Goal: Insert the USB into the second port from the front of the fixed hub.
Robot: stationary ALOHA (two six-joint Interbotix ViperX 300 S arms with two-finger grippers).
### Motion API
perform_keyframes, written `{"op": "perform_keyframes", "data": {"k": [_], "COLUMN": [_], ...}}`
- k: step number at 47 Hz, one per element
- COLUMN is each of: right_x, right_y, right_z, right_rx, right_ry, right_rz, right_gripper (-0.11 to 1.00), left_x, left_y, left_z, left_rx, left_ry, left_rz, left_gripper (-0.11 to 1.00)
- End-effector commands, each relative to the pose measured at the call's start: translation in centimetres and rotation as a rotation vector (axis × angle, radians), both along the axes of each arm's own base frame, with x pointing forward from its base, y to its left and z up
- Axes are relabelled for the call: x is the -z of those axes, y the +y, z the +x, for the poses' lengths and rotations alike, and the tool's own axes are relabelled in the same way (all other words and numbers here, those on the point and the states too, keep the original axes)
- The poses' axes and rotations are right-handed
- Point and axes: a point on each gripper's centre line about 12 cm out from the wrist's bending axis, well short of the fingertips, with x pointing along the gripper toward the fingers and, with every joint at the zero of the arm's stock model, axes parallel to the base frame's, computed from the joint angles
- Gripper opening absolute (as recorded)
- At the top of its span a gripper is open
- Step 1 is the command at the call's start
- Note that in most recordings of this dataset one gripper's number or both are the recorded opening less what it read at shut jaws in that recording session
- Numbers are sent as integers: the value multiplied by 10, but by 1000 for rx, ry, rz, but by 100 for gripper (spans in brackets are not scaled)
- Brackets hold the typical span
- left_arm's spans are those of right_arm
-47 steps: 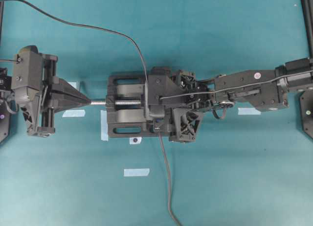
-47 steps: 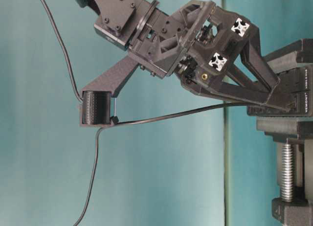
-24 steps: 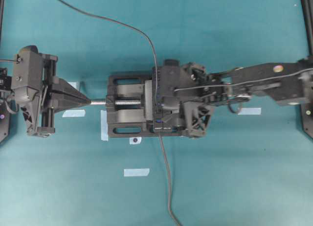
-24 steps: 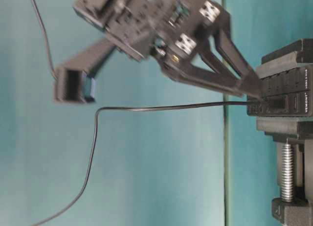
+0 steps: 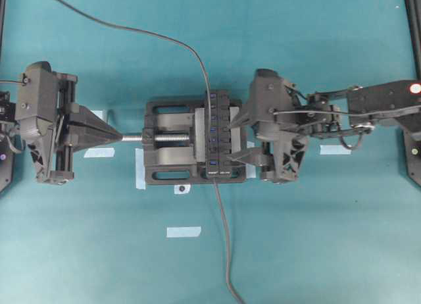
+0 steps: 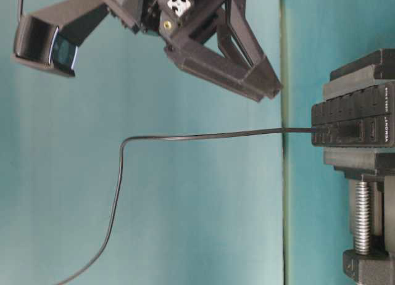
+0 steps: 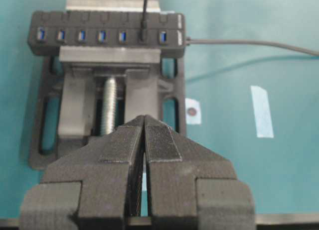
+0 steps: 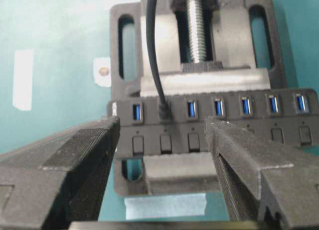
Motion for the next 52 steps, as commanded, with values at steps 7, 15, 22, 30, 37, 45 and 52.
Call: {"op": "perform_keyframes", "data": {"k": [7,15,22,30,37,45,52], "right_x": [-16,-20,-22,-21,-22,-19,-18], "right_y": [-1,-1,-1,-1,-1,-1,-1], "right_z": [-5,-10,-17,-25,-30,-32,-32], "right_rx": [7,8,10,10,10,10,10], "right_ry": [-75,-143,-216,-262,-271,-265,-261], "right_rz": [6,5,6,4,4,4,4], "right_gripper": [76,76,76,76,76,76,76], "left_x": [-7,-7,-7,-7,-6,-7,-7], "left_y": [0,0,0,0,0,0,0], "left_z": [3,3,3,3,2,3,3], "left_rx": [0,0,0,0,0,0,0], "left_ry": [-25,-26,-25,-25,-23,-25,-25], "left_rz": [2,2,2,2,2,2,0], "left_gripper": [0,0,0,0,0,0,0]}}
